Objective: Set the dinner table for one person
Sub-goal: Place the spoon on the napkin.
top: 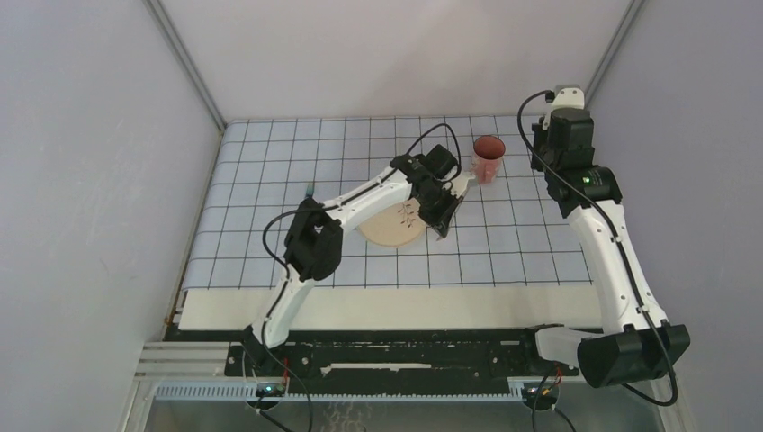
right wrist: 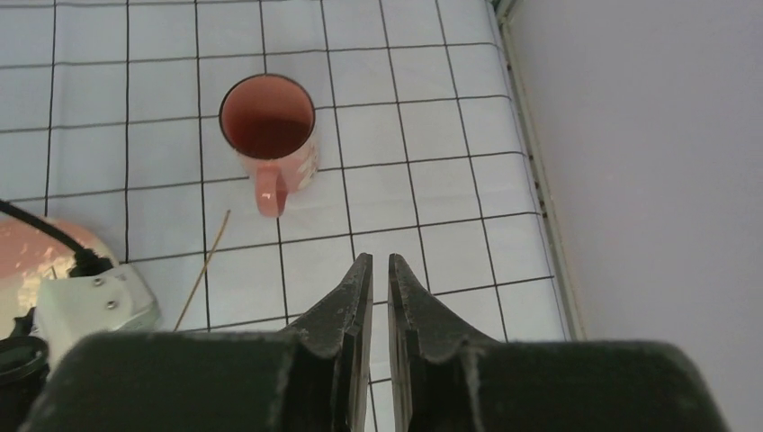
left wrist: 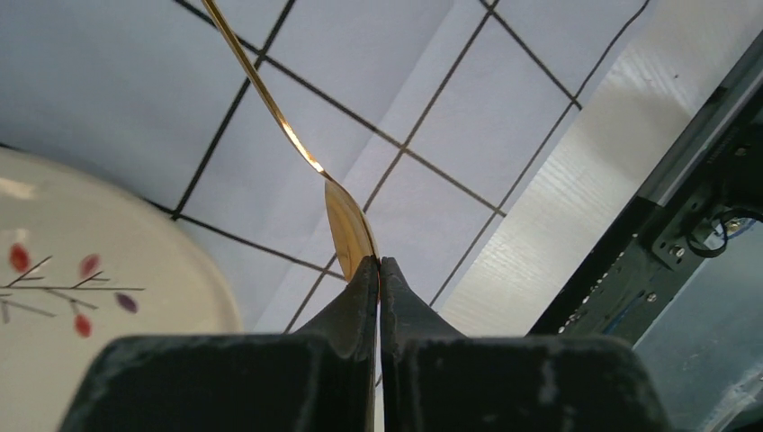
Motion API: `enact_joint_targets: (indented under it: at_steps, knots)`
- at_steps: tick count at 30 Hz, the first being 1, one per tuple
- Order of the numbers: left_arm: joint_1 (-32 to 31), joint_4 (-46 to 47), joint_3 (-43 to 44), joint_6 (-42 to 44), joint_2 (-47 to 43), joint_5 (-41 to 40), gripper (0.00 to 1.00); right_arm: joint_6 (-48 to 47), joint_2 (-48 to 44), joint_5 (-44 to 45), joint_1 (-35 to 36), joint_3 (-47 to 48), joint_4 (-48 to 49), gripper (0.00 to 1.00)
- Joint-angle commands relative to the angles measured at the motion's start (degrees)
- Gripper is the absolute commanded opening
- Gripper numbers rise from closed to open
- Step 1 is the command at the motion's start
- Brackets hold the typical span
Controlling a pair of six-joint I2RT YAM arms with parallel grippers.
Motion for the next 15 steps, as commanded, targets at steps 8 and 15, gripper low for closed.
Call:
enact_joint_targets:
  at_steps: [8,15]
  knots:
    - [-2.3,8.7,1.5,-9.0,0.0,3.6,0.00,0.7,-4.3,-3.0,-0.2,-1.7,-1.6,0.19]
    - [-3.9,8.8,2.1,-9.6,1.9,3.7,0.00,1.3,-4.7,-4.9,-0.2,-2.6,-2.2,0.19]
